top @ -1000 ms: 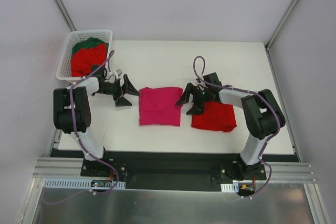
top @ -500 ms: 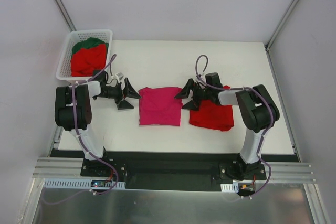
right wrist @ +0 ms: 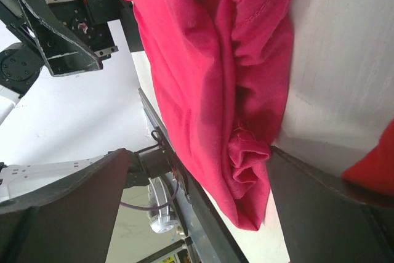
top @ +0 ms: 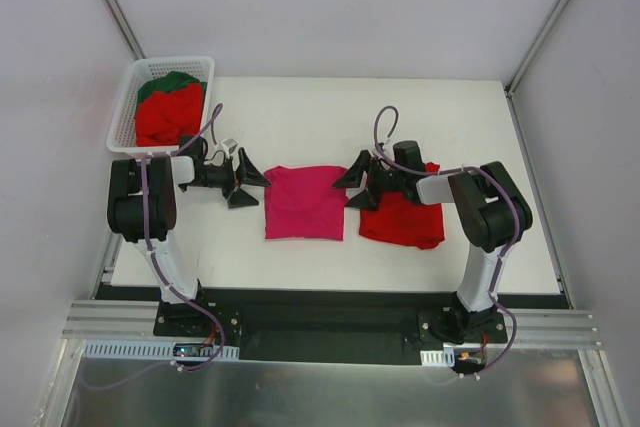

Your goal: Fold and stack the t-shirts

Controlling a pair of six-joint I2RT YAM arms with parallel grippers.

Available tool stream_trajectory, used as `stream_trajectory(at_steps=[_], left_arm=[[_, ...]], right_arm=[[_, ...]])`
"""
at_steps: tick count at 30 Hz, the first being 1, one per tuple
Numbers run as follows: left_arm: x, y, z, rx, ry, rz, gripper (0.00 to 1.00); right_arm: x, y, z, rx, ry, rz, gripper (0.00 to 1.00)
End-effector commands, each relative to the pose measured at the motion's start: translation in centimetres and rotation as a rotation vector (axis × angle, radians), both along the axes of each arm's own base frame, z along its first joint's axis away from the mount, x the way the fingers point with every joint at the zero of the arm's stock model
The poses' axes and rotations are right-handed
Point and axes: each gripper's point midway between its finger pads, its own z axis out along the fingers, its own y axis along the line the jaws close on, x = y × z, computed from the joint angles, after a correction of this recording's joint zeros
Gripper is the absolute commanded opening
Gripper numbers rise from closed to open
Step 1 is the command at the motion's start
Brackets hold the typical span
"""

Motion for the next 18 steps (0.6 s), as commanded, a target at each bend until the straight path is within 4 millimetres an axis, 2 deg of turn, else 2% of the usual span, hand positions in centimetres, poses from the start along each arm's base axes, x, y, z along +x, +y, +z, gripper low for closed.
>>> stream_trajectory(at_steps=[1, 8, 13, 18], left_arm=[[0.5, -0.5, -0.3, -0.022, -0.053, -0.012, 0.99], [0.6, -2.0, -0.2, -0.081, -0.069, -0.014, 0.99], [0.8, -3.2, -0.5, -0.088, -0.067, -0.038, 0.99], [1.0, -3.6, -1.0, -0.070, -0.056, -0.037, 0.99]], right_arm=[[-0.6, 0.0, 0.8, 0.024, -0.020, 0.019, 0.96], [-1.3, 0.1, 0.9, 0.020, -0.016, 0.028, 0.96], [-2.1, -0.5, 0.0, -0.024, -0.002, 0.035, 0.96], [-2.3, -0.6, -0.7, -0.040, 0.022, 0.037, 0.96]])
